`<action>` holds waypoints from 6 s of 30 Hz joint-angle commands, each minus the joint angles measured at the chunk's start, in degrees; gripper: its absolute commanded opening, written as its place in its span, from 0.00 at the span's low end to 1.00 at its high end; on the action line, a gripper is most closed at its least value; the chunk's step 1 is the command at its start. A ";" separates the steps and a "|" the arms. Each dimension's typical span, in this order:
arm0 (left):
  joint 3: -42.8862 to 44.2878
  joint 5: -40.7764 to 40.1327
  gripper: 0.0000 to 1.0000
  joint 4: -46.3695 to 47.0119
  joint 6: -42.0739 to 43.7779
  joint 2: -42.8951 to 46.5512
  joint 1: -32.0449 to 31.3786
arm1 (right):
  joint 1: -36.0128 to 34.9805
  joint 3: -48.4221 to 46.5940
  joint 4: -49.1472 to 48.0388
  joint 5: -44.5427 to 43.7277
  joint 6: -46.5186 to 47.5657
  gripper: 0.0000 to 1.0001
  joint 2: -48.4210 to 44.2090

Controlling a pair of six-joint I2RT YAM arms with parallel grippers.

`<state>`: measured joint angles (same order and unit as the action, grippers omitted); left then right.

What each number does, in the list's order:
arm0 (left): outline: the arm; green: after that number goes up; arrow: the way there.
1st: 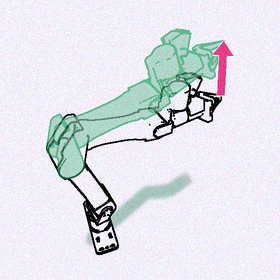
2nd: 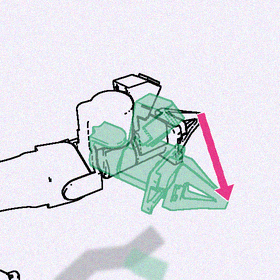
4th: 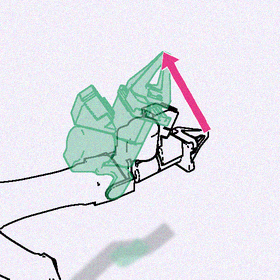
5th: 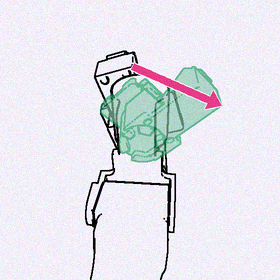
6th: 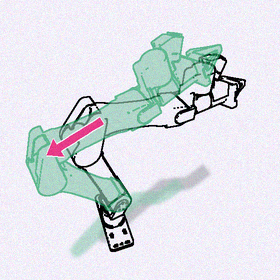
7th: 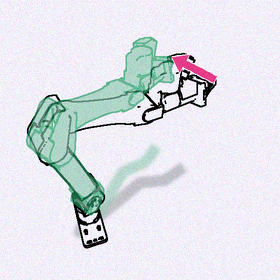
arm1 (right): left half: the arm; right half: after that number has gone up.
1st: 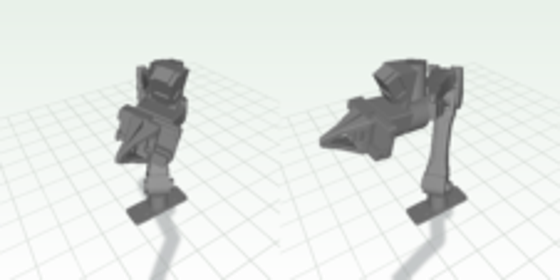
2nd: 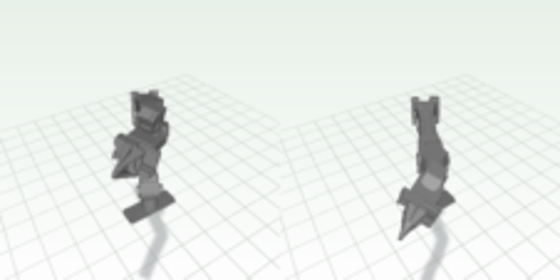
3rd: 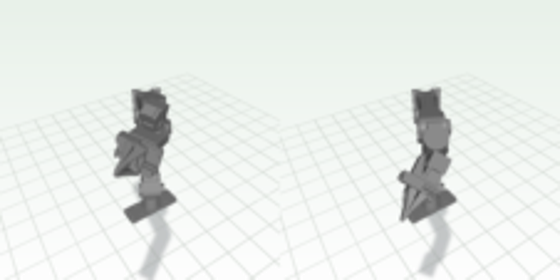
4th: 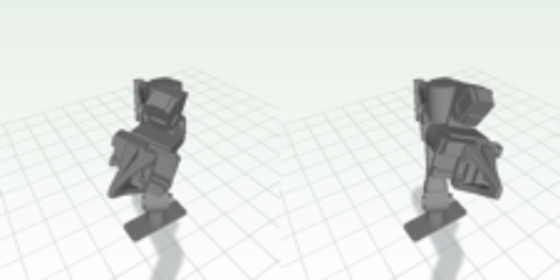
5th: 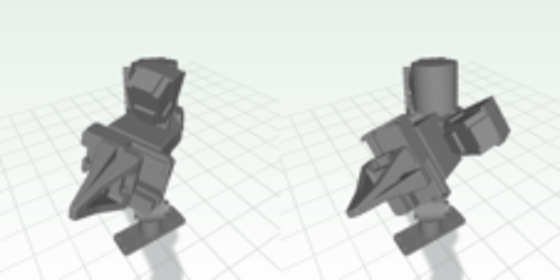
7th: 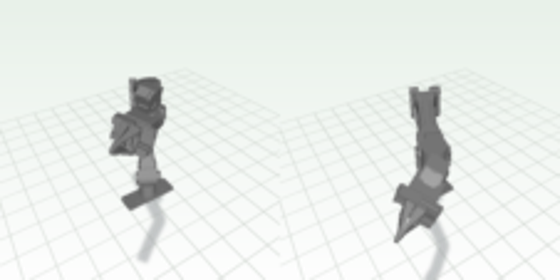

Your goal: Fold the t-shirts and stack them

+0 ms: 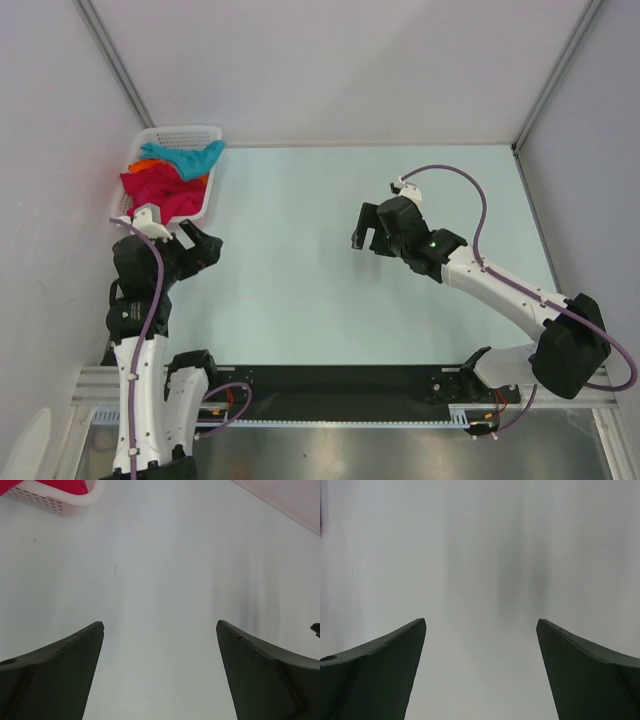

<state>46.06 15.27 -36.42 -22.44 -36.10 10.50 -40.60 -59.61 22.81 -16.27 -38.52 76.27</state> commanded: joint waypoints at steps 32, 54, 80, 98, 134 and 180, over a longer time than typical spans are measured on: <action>-1.77 3.01 1.00 3.29 -2.17 -0.82 0.04 | 2.10 1.61 -3.74 3.88 0.82 1.00 -1.03; -0.01 -1.73 1.00 -0.93 0.82 -6.18 0.13 | 7.99 13.91 -24.13 25.94 -0.59 1.00 -5.17; -2.29 -0.77 1.00 1.36 1.52 -6.18 0.04 | 8.08 11.72 -23.77 26.91 -1.12 1.00 0.11; -1.25 -0.41 1.00 1.10 2.74 -6.44 0.13 | 8.08 10.93 -25.35 28.14 -1.38 1.00 2.13; 7.46 1.68 1.00 -6.03 1.79 -8.98 0.57 | -10.20 -37.60 -18.15 38.97 3.18 1.00 50.74; 36.02 -37.68 1.00 -2.24 18.66 -68.93 -12.35 | -14.24 -2.61 -15.52 25.85 6.00 1.00 12.24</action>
<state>79.75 -22.63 -36.53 -3.97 -102.54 -1.76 -54.54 -61.06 6.61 10.90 -33.39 91.57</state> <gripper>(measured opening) 0.996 0.995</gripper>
